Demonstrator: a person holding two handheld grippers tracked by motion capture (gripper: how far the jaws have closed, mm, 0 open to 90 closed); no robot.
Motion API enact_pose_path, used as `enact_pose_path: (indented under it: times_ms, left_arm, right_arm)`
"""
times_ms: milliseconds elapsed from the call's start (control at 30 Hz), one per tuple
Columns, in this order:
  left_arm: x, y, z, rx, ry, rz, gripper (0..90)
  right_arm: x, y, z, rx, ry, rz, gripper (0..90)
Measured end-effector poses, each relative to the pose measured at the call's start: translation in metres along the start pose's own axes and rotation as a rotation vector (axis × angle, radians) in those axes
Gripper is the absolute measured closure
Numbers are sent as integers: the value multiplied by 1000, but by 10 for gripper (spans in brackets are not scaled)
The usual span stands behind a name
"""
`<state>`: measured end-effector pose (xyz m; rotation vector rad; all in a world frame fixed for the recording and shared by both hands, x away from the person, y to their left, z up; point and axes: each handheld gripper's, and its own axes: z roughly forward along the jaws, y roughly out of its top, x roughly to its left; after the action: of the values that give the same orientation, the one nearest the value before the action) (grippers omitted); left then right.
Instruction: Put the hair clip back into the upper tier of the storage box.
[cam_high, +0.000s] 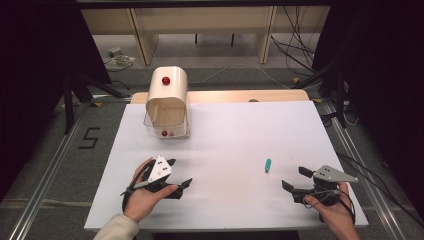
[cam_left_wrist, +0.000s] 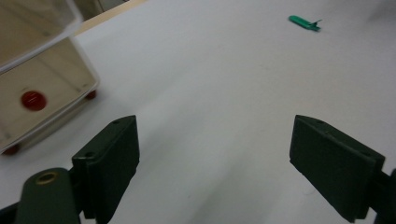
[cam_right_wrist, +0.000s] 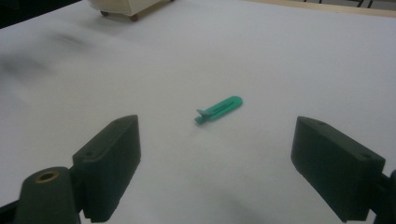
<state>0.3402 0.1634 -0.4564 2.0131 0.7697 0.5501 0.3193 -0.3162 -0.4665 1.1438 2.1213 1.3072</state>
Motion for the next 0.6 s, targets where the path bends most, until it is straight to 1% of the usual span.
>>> enact_pose_path:
  times_ms: [33,67,100,133,200,300,400,433,500,600]
  left_arm:
    - [0,0,0,0,0,0,158]
    - [4,-3,-2,2,4,-12,158]
    - [9,-8,-6,1,17,-27,158]
    - [9,-8,-6,1,17,-27,158]
    - [14,-12,-9,4,33,-32,158]
    - [15,-13,-9,5,38,-33,158]
    - [15,-14,-8,6,44,-43,158]
    - [16,-15,-8,19,46,-35,158]
    - [16,-15,-7,27,53,-27,158]
    - [16,-15,-6,31,55,-32,159]
  right_arm:
    - [0,0,0,3,-3,-1,168]
    - [1,0,1,6,-6,0,170]
    - [1,0,1,7,-6,-2,172]
    - [2,0,1,13,-7,0,172]
    - [3,0,3,18,-9,-4,174]
    - [5,1,5,31,-19,4,198]
    - [4,2,9,33,-26,5,211]
    - [4,3,10,40,-30,16,220]
    - [4,3,14,50,-40,18,226]
    - [5,3,21,67,-46,20,226]
